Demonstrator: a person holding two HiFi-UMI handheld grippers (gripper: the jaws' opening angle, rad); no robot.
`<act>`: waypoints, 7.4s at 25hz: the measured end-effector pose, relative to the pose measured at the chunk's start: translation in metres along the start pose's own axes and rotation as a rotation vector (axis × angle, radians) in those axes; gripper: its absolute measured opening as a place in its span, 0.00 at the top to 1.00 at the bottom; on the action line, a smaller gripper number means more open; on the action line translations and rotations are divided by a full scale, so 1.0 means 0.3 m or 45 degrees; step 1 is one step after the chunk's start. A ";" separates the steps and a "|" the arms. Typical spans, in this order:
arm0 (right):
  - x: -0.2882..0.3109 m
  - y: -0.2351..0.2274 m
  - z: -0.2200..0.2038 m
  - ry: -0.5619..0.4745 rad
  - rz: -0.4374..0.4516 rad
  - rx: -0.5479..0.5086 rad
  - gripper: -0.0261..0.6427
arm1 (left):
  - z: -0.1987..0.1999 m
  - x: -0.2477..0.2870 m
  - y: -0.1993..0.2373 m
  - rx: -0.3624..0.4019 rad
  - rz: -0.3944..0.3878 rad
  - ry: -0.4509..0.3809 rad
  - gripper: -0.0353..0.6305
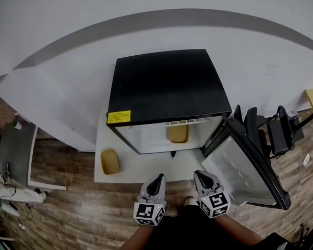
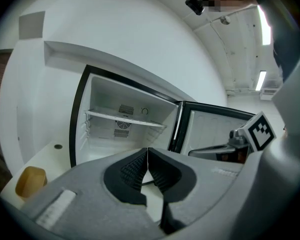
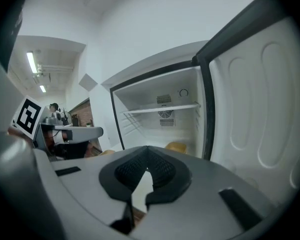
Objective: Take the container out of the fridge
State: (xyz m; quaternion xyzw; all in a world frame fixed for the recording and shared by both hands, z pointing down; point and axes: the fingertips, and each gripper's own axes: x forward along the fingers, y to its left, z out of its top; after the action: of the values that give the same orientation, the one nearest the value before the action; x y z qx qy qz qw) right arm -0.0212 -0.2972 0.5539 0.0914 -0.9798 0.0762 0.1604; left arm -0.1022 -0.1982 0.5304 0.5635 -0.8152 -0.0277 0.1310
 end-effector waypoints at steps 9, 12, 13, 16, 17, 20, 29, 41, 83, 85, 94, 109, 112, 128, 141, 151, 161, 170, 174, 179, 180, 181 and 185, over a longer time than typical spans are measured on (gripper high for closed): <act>-0.022 -0.059 -0.041 0.004 0.082 -0.047 0.96 | -0.042 0.018 -0.074 -0.001 0.107 -0.004 0.92; -0.035 -0.069 -0.051 -0.003 0.090 -0.023 0.96 | -0.047 0.017 -0.095 0.014 0.139 0.017 0.92; -0.037 -0.070 -0.054 -0.003 0.091 -0.017 0.96 | -0.046 0.018 -0.102 0.014 0.145 0.021 0.92; -0.031 -0.073 -0.065 0.006 0.087 -0.002 0.96 | -0.030 0.026 -0.114 0.008 0.152 0.012 0.92; -0.025 -0.068 -0.066 0.007 0.084 0.002 0.96 | -0.021 0.027 -0.113 0.007 0.149 0.005 0.92; -0.003 -0.039 -0.066 0.007 0.080 -0.011 0.96 | -0.001 0.022 -0.100 0.004 0.128 -0.012 0.92; 0.023 -0.027 -0.001 0.000 -0.021 -0.002 0.96 | 0.020 0.010 -0.039 0.000 0.048 -0.018 0.92; 0.022 -0.053 0.070 -0.062 -0.132 0.075 0.94 | 0.052 -0.024 0.059 -0.042 0.014 -0.075 0.92; 0.785 -0.429 -0.322 0.406 -0.431 0.217 0.52 | 0.089 -0.047 0.244 -0.071 -0.088 -0.103 0.92; 0.808 -0.456 -0.349 0.437 -0.440 0.233 0.52 | 0.082 -0.045 0.257 -0.072 -0.085 -0.093 0.92; 0.885 -0.488 -0.387 0.490 -0.392 0.217 0.52 | 0.036 -0.080 0.312 -0.080 -0.055 -0.029 0.92; 0.850 -0.557 -0.417 0.529 -0.541 0.246 0.93 | 0.052 -0.092 0.347 -0.083 -0.038 -0.041 0.92; 0.843 -0.550 -0.406 0.512 -0.543 0.236 0.94 | 0.052 -0.098 0.346 -0.085 -0.031 -0.041 0.92; 0.758 -0.466 -0.315 0.383 -0.493 0.398 0.94 | 0.077 -0.125 0.308 -0.057 -0.015 -0.089 0.92; 0.513 -0.276 -0.225 0.236 -0.406 0.550 0.94 | 0.087 -0.103 0.316 -0.075 0.015 -0.160 0.92; 0.284 -0.111 -0.059 0.048 -0.276 0.470 0.94 | 0.108 -0.132 0.351 -0.061 0.036 -0.192 0.92; 0.109 0.000 0.139 -0.115 -0.271 0.297 0.94 | 0.203 -0.201 0.395 0.012 0.079 -0.272 0.92; -0.033 -0.088 0.221 -0.220 -0.397 0.232 0.94 | 0.255 -0.228 0.469 0.008 0.098 -0.283 0.92; -0.041 -0.113 0.217 -0.224 -0.421 0.234 0.94 | 0.274 -0.212 0.486 0.013 0.111 -0.300 0.92; -0.031 -0.096 0.226 -0.228 -0.420 0.225 0.94 | 0.289 -0.188 0.494 0.011 0.123 -0.307 0.92; -0.031 -0.091 0.230 -0.229 -0.420 0.214 0.94 | 0.290 -0.188 0.493 0.015 0.124 -0.307 0.92; -0.031 -0.087 0.234 -0.229 -0.421 0.202 0.94 | 0.290 -0.187 0.492 0.020 0.125 -0.307 0.92; -0.027 -0.088 0.237 -0.221 -0.444 0.150 0.94 | 0.287 -0.181 0.488 0.038 0.127 -0.304 0.92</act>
State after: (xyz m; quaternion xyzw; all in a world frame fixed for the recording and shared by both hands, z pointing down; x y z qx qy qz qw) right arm -0.0296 -0.3344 0.4877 0.2751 -0.9532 0.0963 0.0806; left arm -0.2386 -0.1037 0.4657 0.5168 -0.8523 -0.0758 0.0259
